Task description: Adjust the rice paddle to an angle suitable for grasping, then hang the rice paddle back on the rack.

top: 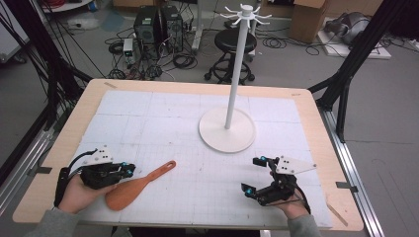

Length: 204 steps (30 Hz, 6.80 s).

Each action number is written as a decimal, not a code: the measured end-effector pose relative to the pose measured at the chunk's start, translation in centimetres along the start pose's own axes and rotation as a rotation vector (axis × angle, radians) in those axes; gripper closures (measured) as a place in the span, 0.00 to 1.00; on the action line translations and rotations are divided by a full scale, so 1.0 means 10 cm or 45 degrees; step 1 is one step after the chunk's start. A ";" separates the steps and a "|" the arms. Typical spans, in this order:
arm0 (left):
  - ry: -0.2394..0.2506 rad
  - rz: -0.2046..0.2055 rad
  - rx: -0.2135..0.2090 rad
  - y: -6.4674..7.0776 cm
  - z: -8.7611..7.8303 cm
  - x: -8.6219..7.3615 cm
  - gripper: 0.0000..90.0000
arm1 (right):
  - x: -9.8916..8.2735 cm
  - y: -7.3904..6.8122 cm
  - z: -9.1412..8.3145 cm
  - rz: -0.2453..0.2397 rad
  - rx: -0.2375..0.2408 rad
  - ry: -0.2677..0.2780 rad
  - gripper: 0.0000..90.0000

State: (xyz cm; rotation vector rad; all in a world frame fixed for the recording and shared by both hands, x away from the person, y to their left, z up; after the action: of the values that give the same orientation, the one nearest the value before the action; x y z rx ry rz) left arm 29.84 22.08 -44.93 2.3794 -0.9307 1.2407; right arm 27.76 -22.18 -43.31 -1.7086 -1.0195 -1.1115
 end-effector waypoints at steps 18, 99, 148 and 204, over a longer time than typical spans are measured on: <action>0.099 0.065 -0.213 0.21 -0.07 0.23 0.35 | -0.04 0.00 -0.04 0.008 -0.019 -0.017 0.00; -0.272 0.278 -0.152 0.38 0.57 0.17 0.66 | -0.18 -0.11 -0.24 0.046 -0.065 -0.030 0.00; -0.070 0.128 -0.073 0.26 0.10 0.40 0.72 | -0.13 -0.07 -0.13 0.050 -0.034 -0.050 0.00; 0.299 0.039 -0.188 0.35 -0.40 0.93 0.72 | -0.04 0.00 -0.05 0.045 -0.006 0.012 0.00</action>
State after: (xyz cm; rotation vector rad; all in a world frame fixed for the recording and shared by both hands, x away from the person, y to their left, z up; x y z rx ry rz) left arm 28.91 17.84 -35.13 2.0613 -0.9515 1.3760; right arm 27.52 -22.74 -43.59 -1.7176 -0.9779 -1.0994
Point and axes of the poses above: each handheld gripper's, and its own axes: z roughly forward along the jaws, x roughly out of its top, y roughly to its right, the point moved 5 cm from there along z, roughly forward along the jaws, and after that the axes turned 10 degrees about x, right-handed, at the moved point
